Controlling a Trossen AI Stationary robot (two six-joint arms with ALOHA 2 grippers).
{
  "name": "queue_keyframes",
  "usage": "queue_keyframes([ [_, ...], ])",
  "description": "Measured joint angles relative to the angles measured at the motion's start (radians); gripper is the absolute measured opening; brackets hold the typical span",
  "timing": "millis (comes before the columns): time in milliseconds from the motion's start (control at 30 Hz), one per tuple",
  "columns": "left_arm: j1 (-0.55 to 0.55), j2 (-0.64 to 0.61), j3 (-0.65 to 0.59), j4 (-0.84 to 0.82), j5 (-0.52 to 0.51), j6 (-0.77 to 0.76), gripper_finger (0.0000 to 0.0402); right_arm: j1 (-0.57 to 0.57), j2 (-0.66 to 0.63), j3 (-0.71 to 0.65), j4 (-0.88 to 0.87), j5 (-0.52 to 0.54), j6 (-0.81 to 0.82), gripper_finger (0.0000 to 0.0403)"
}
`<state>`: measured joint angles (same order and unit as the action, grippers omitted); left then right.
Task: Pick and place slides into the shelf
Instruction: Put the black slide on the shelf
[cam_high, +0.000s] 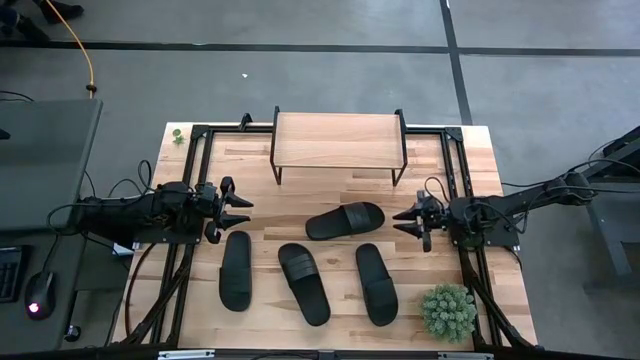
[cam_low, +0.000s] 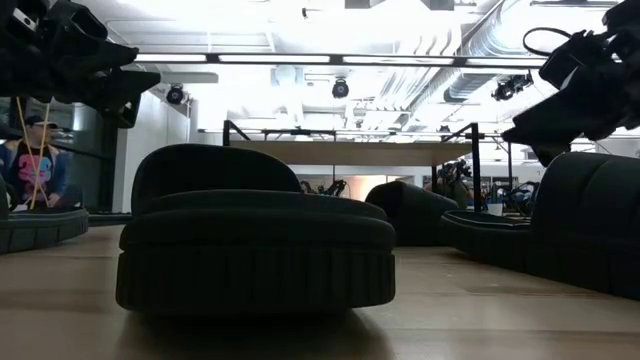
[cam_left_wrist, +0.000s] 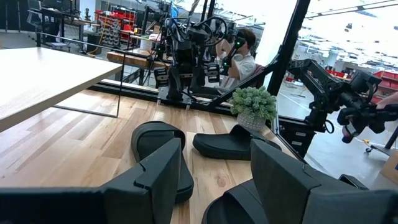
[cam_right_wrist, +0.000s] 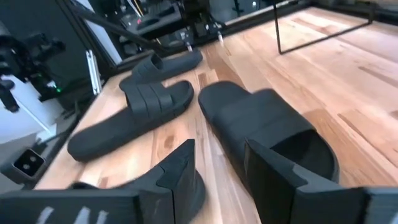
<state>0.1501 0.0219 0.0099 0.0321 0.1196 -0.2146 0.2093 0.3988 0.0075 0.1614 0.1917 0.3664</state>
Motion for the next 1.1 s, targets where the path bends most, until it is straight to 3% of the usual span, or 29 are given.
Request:
queue_keyframes([
  [333, 0.0, 0.0, 0.0, 0.0, 0.0, 0.0, 0.0177, 0.0, 0.0, 0.0, 0.135, 0.0, 0.0, 0.0129],
  [700, 0.0, 0.0, 0.0, 0.0, 0.001, -0.018, 0.0177, 0.0, 0.0, 0.0, 0.396, 0.03, 0.0, 0.0129],
  [900, 0.0, 0.0, 0.0, 0.031, -0.031, -0.323, 0.0177, 0.0, 0.0, 0.0, 0.506, 0.114, 0.004, 0.0129],
  [1100, 0.0, 0.0, 0.0, 0.029, -0.066, -0.641, 0.0177, 0.0, 0.0, 0.0, 0.551, 0.262, 0.159, 0.0129],
])
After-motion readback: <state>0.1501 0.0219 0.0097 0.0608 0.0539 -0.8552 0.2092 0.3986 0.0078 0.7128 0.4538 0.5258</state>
